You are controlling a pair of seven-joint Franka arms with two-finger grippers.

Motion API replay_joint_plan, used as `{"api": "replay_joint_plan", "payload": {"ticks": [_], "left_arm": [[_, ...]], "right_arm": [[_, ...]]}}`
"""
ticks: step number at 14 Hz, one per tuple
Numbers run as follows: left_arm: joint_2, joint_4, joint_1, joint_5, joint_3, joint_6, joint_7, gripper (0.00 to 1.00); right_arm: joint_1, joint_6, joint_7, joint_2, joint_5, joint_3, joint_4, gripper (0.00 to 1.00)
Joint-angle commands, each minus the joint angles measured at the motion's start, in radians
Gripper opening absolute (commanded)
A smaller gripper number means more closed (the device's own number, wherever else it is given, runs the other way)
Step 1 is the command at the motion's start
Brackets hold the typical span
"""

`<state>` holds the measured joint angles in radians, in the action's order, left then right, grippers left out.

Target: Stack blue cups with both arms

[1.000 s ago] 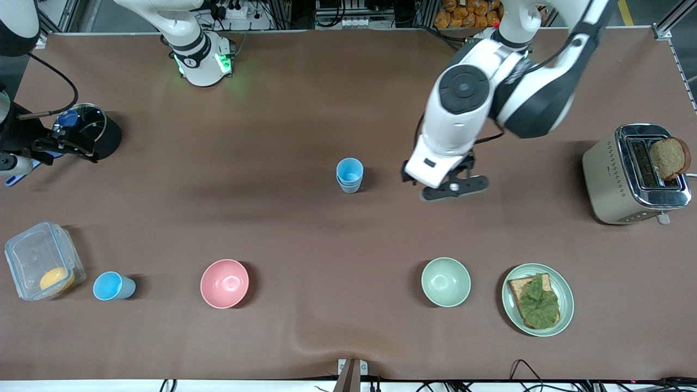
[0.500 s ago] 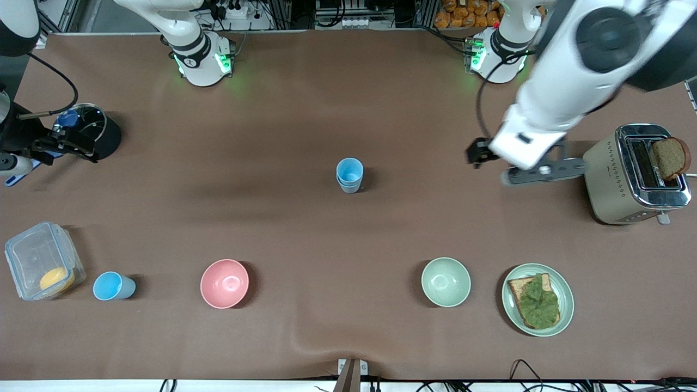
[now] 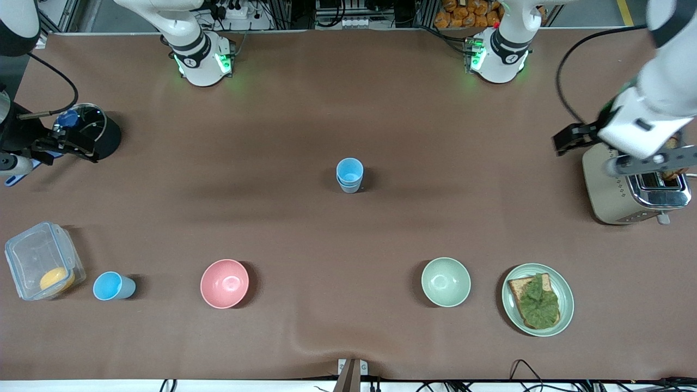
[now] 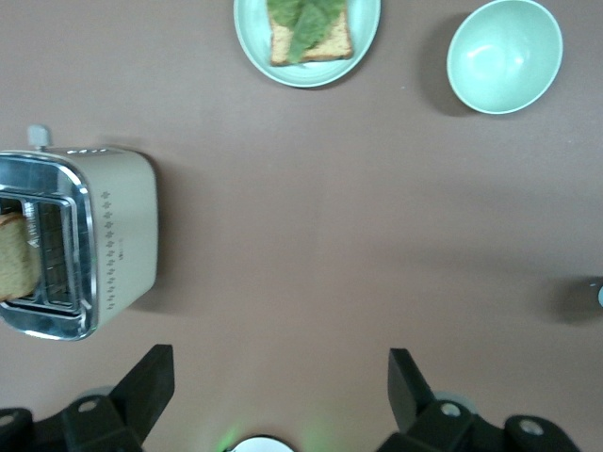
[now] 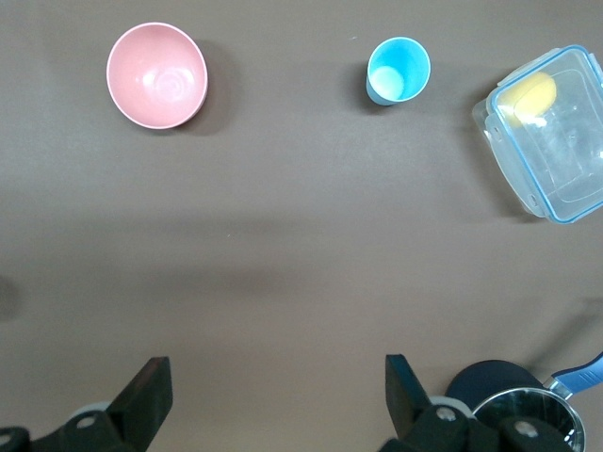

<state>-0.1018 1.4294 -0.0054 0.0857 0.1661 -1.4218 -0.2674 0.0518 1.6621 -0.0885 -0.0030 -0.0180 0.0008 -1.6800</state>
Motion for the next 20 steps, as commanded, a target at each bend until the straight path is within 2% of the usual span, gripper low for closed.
{"api": "replay_joint_plan", "payload": {"ticks": [1, 3, 7, 20], "left_arm": [[0.082, 0.026, -0.033, -0.046, -0.083, 0.033, 0.030, 1.00], [0.122, 0.040, -0.031, -0.058, -0.106, 0.046, 0.045, 1.00], [0.132, 0.026, -0.034, -0.066, -0.164, 0.046, 0.204, 1.00], [0.114, 0.046, -0.051, -0.075, -0.163, 0.049, 0.209, 1.00]], "right_arm": [[-0.004, -0.010, 0.015, -0.014, 0.000, -0.001, -0.003, 1.00], [-0.004, -0.010, 0.016, -0.014, 0.000, -0.001, -0.003, 1.00], [-0.003, -0.010, 0.015, -0.014, 0.001, -0.001, -0.003, 1.00], [-0.003, -0.010, 0.015, -0.014, 0.000, -0.001, -0.003, 1.00]]}}
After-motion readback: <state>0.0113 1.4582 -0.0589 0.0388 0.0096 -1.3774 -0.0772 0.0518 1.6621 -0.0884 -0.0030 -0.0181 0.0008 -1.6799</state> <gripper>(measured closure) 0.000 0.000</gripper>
